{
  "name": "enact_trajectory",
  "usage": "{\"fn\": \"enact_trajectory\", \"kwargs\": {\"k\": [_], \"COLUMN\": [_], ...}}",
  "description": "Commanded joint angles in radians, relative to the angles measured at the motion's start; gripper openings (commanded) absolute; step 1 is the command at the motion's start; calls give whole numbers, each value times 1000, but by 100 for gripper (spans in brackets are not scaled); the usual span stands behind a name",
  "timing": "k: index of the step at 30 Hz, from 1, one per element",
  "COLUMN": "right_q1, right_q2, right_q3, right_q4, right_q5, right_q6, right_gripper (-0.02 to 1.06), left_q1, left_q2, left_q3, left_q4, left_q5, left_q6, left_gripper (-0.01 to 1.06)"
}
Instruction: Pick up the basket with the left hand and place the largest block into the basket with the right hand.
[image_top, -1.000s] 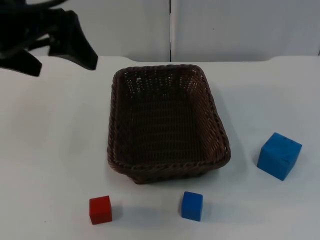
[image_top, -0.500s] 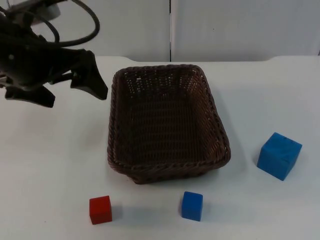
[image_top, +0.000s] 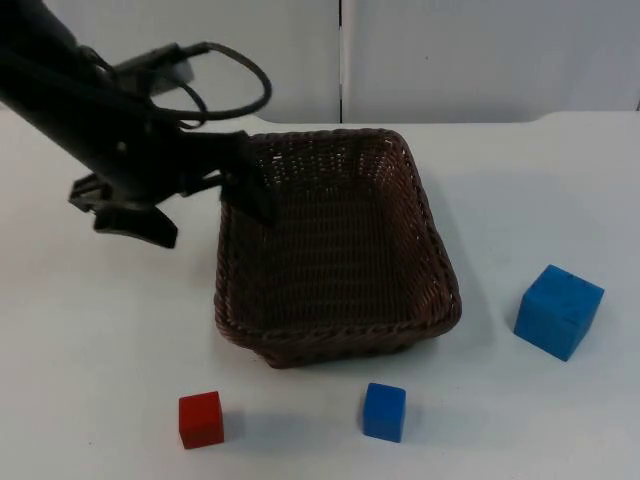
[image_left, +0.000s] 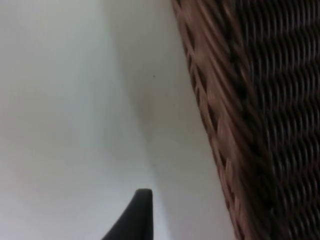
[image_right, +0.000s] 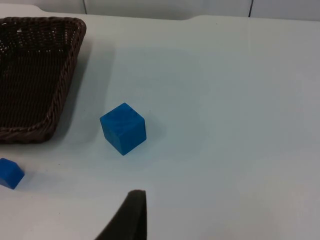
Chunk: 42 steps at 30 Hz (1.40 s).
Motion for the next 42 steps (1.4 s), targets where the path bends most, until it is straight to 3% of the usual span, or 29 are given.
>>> {"fn": "enact_trajectory", "kwargs": {"k": [1, 17, 22, 23, 28, 29, 32, 33, 36, 42], "right_q1": [-5, -5, -5, -5, -5, -5, -5, -5, -5, -5], "right_q2": [-4, -4, -4, -4, -4, -4, -4, -4, -4, -4], "right_q3": [0, 0, 0, 0, 0, 0, 0, 0, 0, 0], "right_q4": [-2, -2, -2, -2, -2, -2, -2, -2, -2, -2], "right_q5": [-2, -2, -2, -2, -2, -2, -2, -2, -2, -2], "right_q6": [-3, -3, -3, -3, -3, -3, -3, -3, -3, -3], "right_gripper": [105, 105, 105, 105, 105, 105, 105, 105, 105, 105], "left_q1": [-26, -33, -33, -33, -35, -35, -35, -35, -35, -35], "left_q2": [42, 131, 131, 131, 131, 131, 131, 131, 131, 121], "left_q3": [-26, -54, -53, -53, -53, -53, -53, -53, -53, -53], "left_q4": [-24, -44, -44, -44, -62, -62, -69, -69, -100, -162], "left_q5": [-27, -43, -41, -41, -42, -42, -50, -50, -59, -68], "left_q6": [-64, -72, -72, -72, -72, -72, -72, -72, -72, -72], "left_gripper": [105, 102, 71, 71, 37, 37, 15, 15, 0, 0]}}
